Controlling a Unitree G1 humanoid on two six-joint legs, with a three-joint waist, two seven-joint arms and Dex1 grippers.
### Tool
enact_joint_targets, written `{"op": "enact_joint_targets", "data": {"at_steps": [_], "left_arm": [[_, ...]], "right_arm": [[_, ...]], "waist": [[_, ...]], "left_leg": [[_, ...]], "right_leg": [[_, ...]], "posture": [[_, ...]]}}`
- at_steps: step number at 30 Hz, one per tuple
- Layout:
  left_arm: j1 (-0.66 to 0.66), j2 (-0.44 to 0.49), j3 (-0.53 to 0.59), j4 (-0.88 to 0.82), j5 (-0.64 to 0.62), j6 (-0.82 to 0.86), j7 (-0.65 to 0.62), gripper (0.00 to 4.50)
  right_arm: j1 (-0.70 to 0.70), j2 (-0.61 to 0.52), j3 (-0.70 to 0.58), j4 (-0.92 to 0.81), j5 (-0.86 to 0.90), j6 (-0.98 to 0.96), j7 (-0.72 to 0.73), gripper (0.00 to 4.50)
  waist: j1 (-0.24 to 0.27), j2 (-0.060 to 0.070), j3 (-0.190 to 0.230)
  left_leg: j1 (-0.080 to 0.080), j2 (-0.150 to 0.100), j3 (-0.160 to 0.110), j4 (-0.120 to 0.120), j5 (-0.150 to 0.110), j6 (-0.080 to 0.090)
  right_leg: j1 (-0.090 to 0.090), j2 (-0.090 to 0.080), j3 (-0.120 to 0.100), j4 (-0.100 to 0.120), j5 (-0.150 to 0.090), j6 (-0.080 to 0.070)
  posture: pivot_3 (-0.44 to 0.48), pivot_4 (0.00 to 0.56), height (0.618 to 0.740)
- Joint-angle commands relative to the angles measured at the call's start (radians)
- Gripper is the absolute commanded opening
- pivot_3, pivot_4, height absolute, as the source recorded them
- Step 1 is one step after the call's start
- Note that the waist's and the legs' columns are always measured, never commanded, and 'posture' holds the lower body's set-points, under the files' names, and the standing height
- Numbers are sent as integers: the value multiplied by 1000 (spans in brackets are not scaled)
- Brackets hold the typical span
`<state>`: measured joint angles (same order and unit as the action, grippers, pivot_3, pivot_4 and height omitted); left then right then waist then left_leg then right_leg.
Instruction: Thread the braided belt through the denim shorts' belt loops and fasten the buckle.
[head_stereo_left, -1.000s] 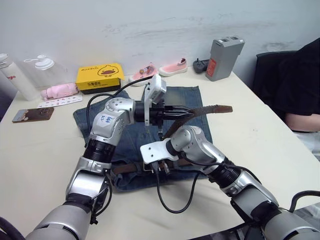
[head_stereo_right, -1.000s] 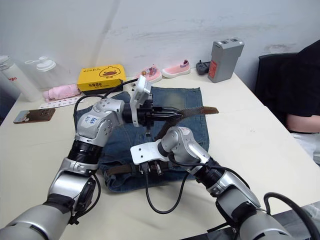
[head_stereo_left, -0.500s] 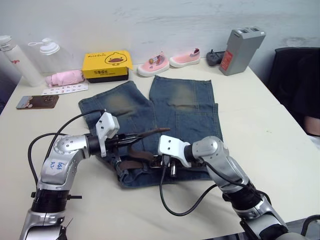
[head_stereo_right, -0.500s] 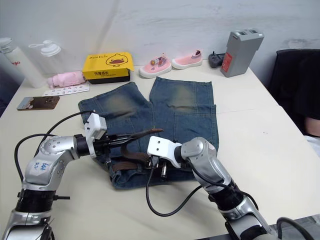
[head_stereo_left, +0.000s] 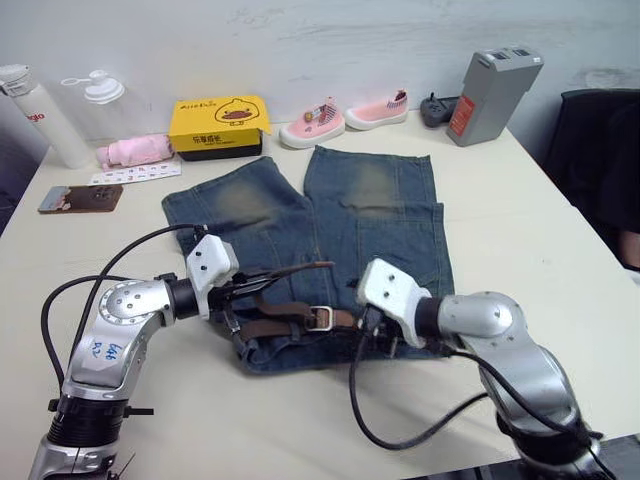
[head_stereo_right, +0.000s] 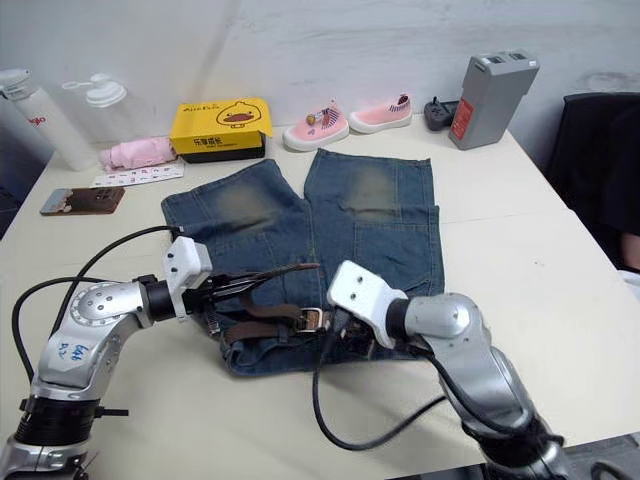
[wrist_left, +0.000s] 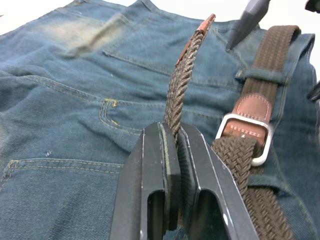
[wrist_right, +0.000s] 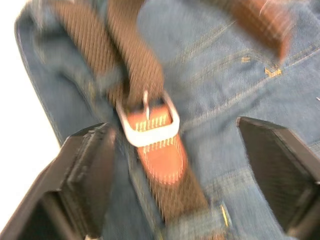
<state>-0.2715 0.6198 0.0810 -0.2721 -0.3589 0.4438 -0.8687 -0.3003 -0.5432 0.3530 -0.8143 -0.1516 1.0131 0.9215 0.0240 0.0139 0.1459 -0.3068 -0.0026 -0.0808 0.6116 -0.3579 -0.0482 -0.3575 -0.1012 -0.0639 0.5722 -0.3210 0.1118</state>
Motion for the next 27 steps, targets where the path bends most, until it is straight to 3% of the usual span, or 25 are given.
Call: {"op": "enact_joint_targets", "data": {"at_steps": [1,6,16,17,18,20,21,23,26,27], "left_arm": [[-39,13,33,-35,-47,22,7,0],[-58,14,31,-31,-66,43,14,0],[-71,16,35,-24,-76,56,27,0],[-69,21,30,-22,-70,56,27,0],[-64,28,23,-18,-57,46,24,0],[-49,54,-8,-4,-7,-5,4,0],[-44,62,-19,2,8,-23,-3,0],[-42,65,-28,12,13,-29,-3,0],[-37,85,-57,30,53,-57,-15,0],[-34,93,-68,38,71,-69,-19,0]], "right_arm": [[42,-30,82,-13,-74,-141,-119,3954],[75,-36,151,78,-183,-282,-270,3954],[73,0,198,147,-279,-347,-336,3954],[76,-1,198,148,-279,-347,-331,3436],[79,-4,199,147,-282,-343,-326,3403],[84,1,192,146,-274,-330,-317,2530],[82,3,191,147,-275,-330,-316,2351],[71,12,186,147,-276,-325,-314,1261],[46,22,184,151,-293,-319,-318,32],[39,23,186,152,-300,-320,-319,32]], "waist": [[-2,-1,1],[-4,-1,3],[-2,-2,3],[-2,-2,3],[-2,-2,3],[-2,-2,4],[-2,-1,3],[-2,-1,4],[-1,-1,4],[-2,0,4]], "left_leg": [[0,0,1,0,0,0],[1,0,5,0,1,1],[1,-1,5,0,1,1],[1,-1,5,0,1,1],[1,-1,4,0,1,2],[1,0,4,0,1,2],[1,0,5,0,1,2],[1,-1,5,0,1,2],[1,-1,5,1,1,2],[1,-1,5,0,1,2]], "right_leg": [[0,0,0,0,0,1],[0,1,1,0,1,2],[0,1,1,0,2,2],[0,1,2,0,2,2],[0,1,2,0,2,2],[0,2,2,0,2,2],[0,2,2,0,2,2],[0,2,2,0,2,2],[0,2,2,0,2,2],[0,2,2,0,2,2]], "posture": [[0,150,712],[0,150,712],[0,150,712],[0,150,712],[0,150,712],[0,150,712],[0,150,712],[0,150,712],[0,150,712],[0,150,712]]}}
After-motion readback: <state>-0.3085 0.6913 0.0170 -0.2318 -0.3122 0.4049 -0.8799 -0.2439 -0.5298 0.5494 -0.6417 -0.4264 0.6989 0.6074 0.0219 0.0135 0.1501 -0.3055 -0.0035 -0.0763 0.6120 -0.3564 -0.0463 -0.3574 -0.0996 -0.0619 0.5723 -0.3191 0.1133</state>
